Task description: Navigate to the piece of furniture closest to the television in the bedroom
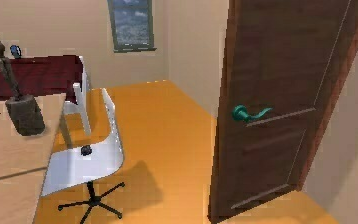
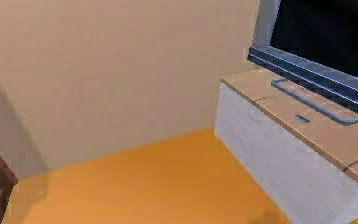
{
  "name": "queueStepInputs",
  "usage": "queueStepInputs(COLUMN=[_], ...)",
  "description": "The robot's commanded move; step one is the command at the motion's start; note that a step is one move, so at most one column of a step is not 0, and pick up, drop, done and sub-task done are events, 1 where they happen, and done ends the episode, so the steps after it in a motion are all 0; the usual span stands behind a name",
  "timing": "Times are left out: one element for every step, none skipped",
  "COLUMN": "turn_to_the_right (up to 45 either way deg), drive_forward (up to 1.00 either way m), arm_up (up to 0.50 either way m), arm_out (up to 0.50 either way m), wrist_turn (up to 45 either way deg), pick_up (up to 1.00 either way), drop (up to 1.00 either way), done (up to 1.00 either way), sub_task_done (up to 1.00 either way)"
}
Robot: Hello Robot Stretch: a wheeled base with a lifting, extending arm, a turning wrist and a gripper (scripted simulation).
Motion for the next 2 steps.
queueStepInputs(turn_to_the_right=[-12.0, 0.0], drive_forward=[0.00, 0.25], arm_up=[0.00, 0.00], arm_out=[0.00, 0.00], wrist_turn=[0.0, 0.0], pick_up=[0.00, 0.00], drop=[0.00, 0.00], done=[0.00, 0.00], sub_task_done=[0.00, 0.00])
